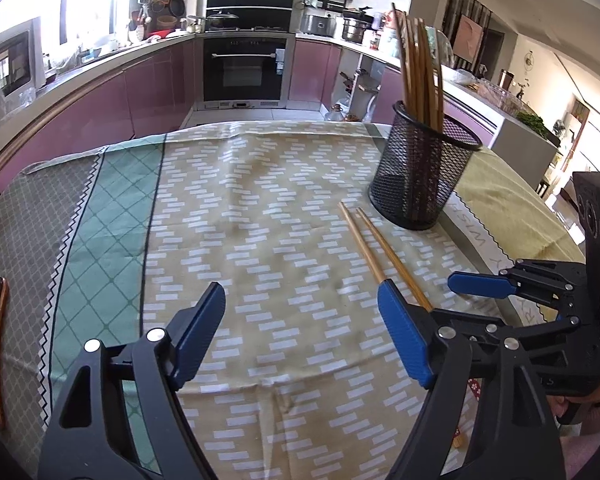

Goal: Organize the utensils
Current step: 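Move both open grippers back over the last chopsticks on the cloth, then close the right gripper on a chopstick while the left gripper grasps another chopstick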

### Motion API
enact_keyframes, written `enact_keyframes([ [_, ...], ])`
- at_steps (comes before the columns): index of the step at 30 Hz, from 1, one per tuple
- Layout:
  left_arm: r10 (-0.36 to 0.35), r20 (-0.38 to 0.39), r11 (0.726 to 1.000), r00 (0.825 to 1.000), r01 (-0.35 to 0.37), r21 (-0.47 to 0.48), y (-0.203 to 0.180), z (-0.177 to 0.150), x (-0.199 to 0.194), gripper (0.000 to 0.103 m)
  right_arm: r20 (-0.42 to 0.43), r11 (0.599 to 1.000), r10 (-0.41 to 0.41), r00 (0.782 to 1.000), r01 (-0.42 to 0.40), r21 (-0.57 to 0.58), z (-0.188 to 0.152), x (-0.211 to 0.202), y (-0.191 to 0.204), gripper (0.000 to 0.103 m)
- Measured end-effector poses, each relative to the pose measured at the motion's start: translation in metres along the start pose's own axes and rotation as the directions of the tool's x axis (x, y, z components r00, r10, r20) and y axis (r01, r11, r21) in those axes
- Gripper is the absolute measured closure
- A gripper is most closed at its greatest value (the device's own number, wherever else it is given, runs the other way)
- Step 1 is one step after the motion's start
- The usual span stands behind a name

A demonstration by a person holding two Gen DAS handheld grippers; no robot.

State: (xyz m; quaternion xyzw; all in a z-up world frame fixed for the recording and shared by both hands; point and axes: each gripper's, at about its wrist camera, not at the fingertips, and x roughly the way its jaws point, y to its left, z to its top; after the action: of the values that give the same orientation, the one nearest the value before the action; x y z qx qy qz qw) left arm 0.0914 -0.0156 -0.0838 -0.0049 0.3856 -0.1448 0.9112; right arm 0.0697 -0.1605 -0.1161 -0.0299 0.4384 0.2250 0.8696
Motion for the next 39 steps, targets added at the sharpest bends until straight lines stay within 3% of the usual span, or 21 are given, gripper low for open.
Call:
enact_keyframes([
  [10,-0.069,-0.09,0.994,0.994,0.077,0.081,-0.03,0.002,0.025,0.043,0.0,1.0,0.006,1.0,-0.006,0.027,-0.001,-0.002,-0.011,0.072],
  [15,-0.09,-0.142,0.991,0.986,0.103,0.088,-0.039,0.003,0.043,0.058,0.001,1.0,0.009,1.0,-0.009,0.03,-0.002,-0.003,-0.014,0.074],
  [18,-0.084,-0.145,0.991,0.986,0.098,0.091,-0.041,0.004,0.046,0.062,0.003,0.999,0.013,1.0,-0.013,0.032,-0.003,-0.004,-0.016,0.074],
  [23,-0.096,-0.147,0.992,0.984,0.108,0.073,-0.039,0.003,0.044,0.081,0.007,0.999,0.017,1.0,-0.017,0.032,-0.004,-0.005,-0.017,0.074],
  [29,-0.094,-0.14,0.994,0.986,0.102,0.048,-0.033,-0.002,0.036,0.095,0.005,1.0,0.019,1.0,-0.019,0.021,-0.002,-0.004,-0.015,0.075],
  [39,-0.058,-0.146,0.996,0.988,0.067,0.059,-0.031,0.003,0.04,0.085,0.007,1.0,0.011,1.0,-0.011,-0.002,0.006,0.004,-0.01,0.076],
])
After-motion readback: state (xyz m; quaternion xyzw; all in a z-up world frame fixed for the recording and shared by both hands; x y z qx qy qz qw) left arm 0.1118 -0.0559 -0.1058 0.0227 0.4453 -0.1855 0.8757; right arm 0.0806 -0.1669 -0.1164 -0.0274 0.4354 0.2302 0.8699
